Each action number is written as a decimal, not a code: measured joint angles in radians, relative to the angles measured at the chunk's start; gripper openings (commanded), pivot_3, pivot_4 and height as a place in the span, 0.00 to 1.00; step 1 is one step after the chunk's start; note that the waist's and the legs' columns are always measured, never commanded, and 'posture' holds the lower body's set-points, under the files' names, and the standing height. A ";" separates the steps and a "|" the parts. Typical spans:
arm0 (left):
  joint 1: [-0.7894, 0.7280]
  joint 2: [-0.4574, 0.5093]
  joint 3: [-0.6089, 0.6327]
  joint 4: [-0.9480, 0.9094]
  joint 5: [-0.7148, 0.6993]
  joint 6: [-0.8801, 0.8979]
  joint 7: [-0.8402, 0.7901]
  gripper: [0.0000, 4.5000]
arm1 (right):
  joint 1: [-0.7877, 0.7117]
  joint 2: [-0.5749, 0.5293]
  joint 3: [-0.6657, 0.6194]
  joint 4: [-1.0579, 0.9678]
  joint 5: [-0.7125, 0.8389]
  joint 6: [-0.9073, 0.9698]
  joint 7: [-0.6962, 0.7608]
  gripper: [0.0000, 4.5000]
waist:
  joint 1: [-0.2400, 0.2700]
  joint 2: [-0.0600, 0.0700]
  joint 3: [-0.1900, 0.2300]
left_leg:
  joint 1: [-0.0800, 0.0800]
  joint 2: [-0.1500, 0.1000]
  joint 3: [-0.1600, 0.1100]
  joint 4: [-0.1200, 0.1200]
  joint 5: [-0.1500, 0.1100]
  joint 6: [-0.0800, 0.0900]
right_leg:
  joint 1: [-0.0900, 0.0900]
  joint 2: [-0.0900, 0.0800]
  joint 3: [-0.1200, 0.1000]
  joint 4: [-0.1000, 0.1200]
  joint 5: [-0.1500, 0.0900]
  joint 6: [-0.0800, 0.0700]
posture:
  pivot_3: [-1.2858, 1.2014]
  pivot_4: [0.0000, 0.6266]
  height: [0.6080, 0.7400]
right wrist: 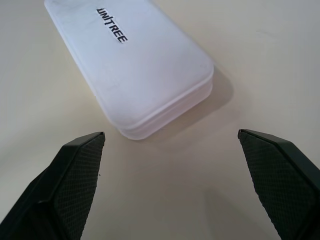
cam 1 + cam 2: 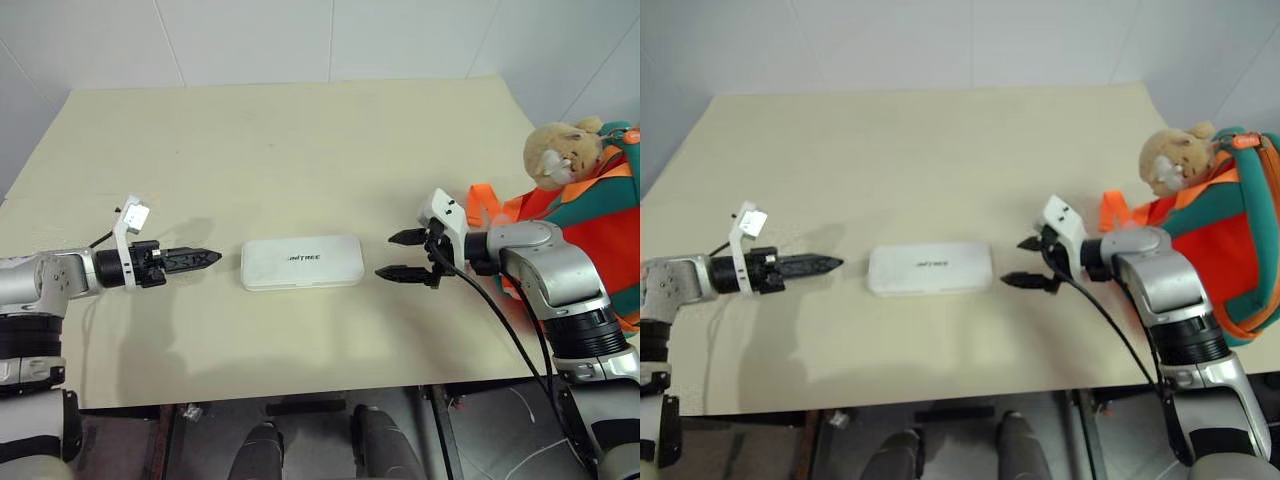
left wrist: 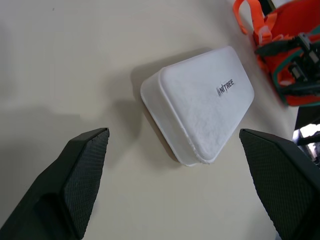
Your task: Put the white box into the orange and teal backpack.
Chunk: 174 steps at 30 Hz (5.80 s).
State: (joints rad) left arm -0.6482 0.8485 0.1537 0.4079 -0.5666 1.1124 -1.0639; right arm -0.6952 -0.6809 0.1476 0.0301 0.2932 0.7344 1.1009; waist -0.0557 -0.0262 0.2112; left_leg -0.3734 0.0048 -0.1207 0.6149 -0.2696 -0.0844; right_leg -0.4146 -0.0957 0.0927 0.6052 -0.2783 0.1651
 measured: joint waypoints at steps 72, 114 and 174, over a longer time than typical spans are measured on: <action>-0.121 -0.309 0.033 0.186 -0.042 0.093 0.029 0.31 | -0.005 0.103 0.085 -0.042 0.043 0.195 -0.131 1.00 | 0.024 0.000 0.000 | -0.001 -0.002 -0.002 0.006 0.000 0.000 | 0.002 -0.001 0.000 0.000 0.001 0.002 | 0.52 0.24 1.00; -0.117 -0.415 0.077 0.111 -0.093 -0.467 -0.072 0.31 | 0.693 0.121 -0.700 -1.043 0.475 0.380 -1.216 1.00 | 0.044 0.000 0.000 | -0.005 -0.002 -0.001 0.000 -0.001 0.002 | 0.001 -0.003 -0.001 -0.012 0.002 0.003 | 0.52 0.24 1.00; 0.028 -0.336 0.181 -0.111 -0.151 -0.413 0.009 0.31 | 0.345 0.594 -0.350 -0.355 -0.224 -0.272 -1.541 0.02 | 0.018 0.000 0.000 | -0.003 -0.002 -0.002 -0.001 0.000 0.001 | 0.000 -0.002 -0.001 -0.005 0.001 0.002 | 0.52 0.24 1.00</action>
State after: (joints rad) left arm -0.6200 0.5129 0.3344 0.2972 -0.7174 0.6996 -1.0549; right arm -0.3507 -0.0869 -0.2028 -0.3244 0.0690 0.4627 -0.4401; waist -0.0375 -0.0260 0.2110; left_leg -0.3762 0.0030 -0.1225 0.6139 -0.2693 -0.0836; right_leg -0.4145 -0.0976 0.0920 0.6002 -0.2769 0.1674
